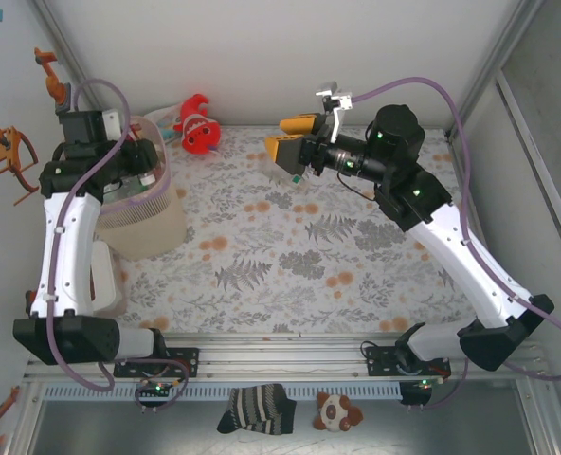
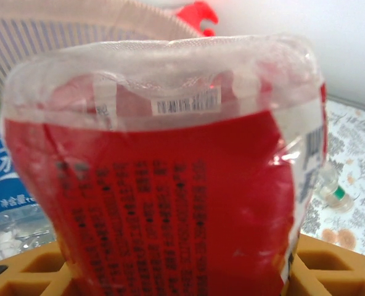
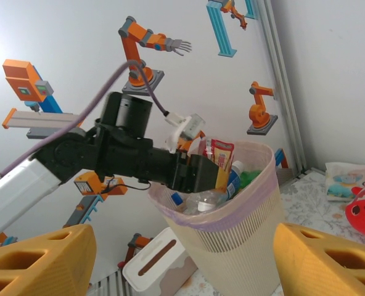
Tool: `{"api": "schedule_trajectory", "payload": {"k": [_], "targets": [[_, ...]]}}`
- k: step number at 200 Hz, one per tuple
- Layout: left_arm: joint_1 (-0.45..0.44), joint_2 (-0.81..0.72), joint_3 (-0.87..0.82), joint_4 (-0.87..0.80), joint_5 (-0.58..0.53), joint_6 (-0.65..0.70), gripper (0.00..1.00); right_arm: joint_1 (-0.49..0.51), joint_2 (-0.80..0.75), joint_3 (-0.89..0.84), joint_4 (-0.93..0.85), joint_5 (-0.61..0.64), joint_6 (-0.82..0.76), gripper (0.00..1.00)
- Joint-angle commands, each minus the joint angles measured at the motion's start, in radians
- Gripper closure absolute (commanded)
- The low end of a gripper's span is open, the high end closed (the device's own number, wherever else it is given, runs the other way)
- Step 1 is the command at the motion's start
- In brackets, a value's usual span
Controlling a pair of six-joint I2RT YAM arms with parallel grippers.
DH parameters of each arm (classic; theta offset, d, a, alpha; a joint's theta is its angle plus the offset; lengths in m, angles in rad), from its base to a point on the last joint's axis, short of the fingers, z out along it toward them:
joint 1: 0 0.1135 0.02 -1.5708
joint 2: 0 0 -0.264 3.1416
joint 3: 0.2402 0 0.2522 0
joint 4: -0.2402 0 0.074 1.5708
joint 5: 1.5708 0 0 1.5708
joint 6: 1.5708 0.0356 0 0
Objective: Put the plastic bottles in the bin
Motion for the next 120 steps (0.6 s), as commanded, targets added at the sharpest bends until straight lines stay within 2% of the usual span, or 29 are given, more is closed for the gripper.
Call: {"api": "schedule_trajectory", "payload": {"k": [1, 43, 82, 120], "targets": [[0.006, 0.014, 0.016, -0.054, 0.004, 0.022, 0.48, 0.007, -0.015, -0.01, 0.013, 0.007, -0.015, 0.26], [0.008, 0.012, 0.023, -0.093, 0.033, 0.018, 0.3, 0.007, -0.008, -0.006, 0.022, 0.003, -0.012, 0.26], [0.008, -0.045, 0.048, -0.103, 0.012, 0.021, 0.25, 0.007, -0.003, -0.003, 0.028, -0.002, -0.009, 0.25], [0.008, -0.059, 0.09, -0.099, 0.015, 0.038, 0.24, 0.007, -0.007, -0.006, 0.032, -0.003, -0.009, 0.25]]}}
